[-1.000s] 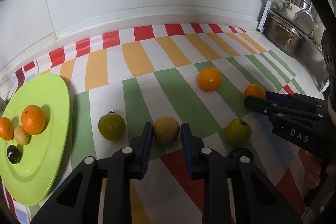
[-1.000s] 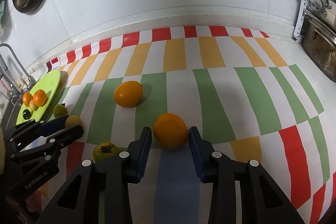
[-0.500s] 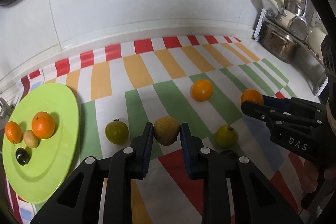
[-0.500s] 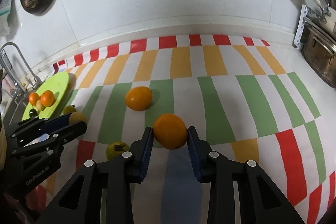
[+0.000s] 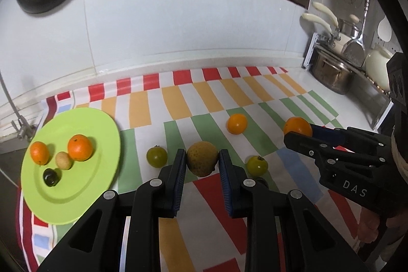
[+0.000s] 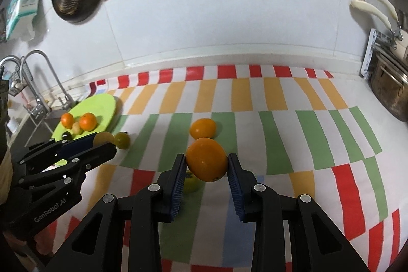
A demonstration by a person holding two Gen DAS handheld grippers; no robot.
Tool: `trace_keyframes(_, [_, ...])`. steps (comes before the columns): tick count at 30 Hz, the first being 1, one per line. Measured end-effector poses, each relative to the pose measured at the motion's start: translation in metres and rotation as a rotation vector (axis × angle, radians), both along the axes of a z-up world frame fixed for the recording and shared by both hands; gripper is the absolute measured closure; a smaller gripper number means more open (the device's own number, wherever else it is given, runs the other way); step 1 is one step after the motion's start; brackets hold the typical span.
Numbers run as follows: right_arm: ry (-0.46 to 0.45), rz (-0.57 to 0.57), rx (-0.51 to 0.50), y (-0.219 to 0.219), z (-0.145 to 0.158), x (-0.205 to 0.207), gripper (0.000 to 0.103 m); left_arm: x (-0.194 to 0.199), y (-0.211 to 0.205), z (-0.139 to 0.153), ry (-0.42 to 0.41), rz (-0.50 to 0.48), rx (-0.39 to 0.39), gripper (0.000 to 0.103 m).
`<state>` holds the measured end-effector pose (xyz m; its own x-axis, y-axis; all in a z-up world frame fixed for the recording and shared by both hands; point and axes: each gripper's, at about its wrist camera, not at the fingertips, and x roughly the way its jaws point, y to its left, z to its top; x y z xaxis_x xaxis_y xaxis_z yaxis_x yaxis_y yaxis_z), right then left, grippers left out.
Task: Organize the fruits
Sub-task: 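Carry both fruits onto the green plate and open both grippers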
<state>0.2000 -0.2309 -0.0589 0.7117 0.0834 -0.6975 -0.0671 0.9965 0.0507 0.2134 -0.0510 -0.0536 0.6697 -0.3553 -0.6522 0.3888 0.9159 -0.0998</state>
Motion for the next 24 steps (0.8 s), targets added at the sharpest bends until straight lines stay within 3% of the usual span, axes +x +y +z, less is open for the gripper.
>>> trace_keyframes(24, [-0.127, 0.155, 0.0, 0.08, 0.044, -0.038, 0.069, -0.063, 0.081, 0.04, -0.12, 0.154, -0.028, 0.077])
